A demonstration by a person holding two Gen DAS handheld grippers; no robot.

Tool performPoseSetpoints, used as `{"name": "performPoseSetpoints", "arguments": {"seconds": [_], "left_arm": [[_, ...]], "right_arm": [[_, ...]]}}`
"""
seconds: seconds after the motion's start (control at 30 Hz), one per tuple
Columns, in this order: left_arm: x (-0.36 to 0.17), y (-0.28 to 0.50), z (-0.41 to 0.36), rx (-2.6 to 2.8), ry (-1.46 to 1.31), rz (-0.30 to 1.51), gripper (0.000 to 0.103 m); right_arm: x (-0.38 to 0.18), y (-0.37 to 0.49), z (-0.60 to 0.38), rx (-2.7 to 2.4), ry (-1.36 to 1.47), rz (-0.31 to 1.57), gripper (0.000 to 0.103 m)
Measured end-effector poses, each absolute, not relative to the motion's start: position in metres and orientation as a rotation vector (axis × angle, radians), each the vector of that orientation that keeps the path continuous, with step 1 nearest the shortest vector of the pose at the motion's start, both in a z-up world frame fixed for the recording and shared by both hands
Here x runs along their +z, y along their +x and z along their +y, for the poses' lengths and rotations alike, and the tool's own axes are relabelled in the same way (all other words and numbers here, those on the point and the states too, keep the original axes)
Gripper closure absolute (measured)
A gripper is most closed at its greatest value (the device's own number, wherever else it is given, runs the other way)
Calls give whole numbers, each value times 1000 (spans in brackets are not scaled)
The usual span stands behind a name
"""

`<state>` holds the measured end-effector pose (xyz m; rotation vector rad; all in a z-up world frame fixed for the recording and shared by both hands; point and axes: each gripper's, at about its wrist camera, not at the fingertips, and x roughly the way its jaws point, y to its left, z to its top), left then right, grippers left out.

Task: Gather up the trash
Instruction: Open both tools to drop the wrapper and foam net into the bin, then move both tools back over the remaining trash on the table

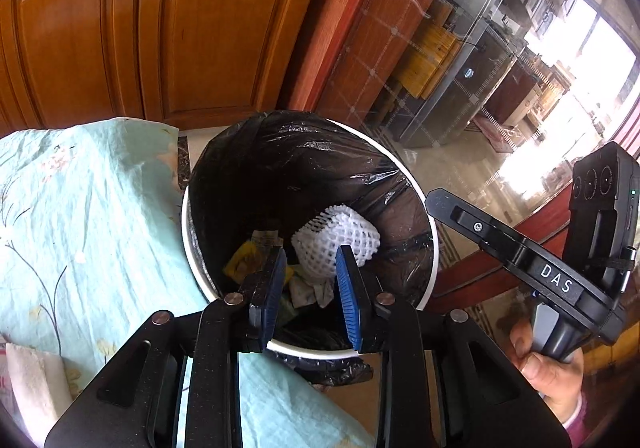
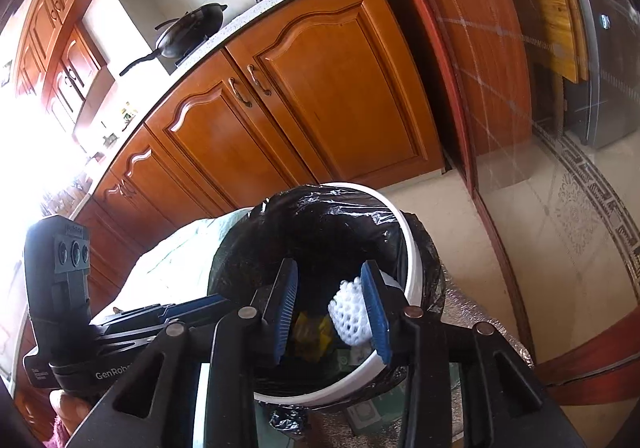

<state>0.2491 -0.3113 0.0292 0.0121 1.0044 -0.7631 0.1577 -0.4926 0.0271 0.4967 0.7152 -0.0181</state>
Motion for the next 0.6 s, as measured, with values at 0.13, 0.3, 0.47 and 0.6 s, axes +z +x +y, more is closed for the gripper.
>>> {"name": "performPoseSetpoints", "arguments": {"seconds": [0.13,0.3,0.47,0.6], "left_arm": [[30,244,-297,-748,-12,999,77],[32,227,-270,-683,-37,954,77],[31,206,-229,-605,-100,912,71],[29,193,-195,-542,-138,898,70]], "right_arm": [[29,155,-489,-11,505,709,66],[31,145,-475,12,510,692,50],[32,129,-451,46,514,660,31],[31,120,-423,81,490,662,31]]}}
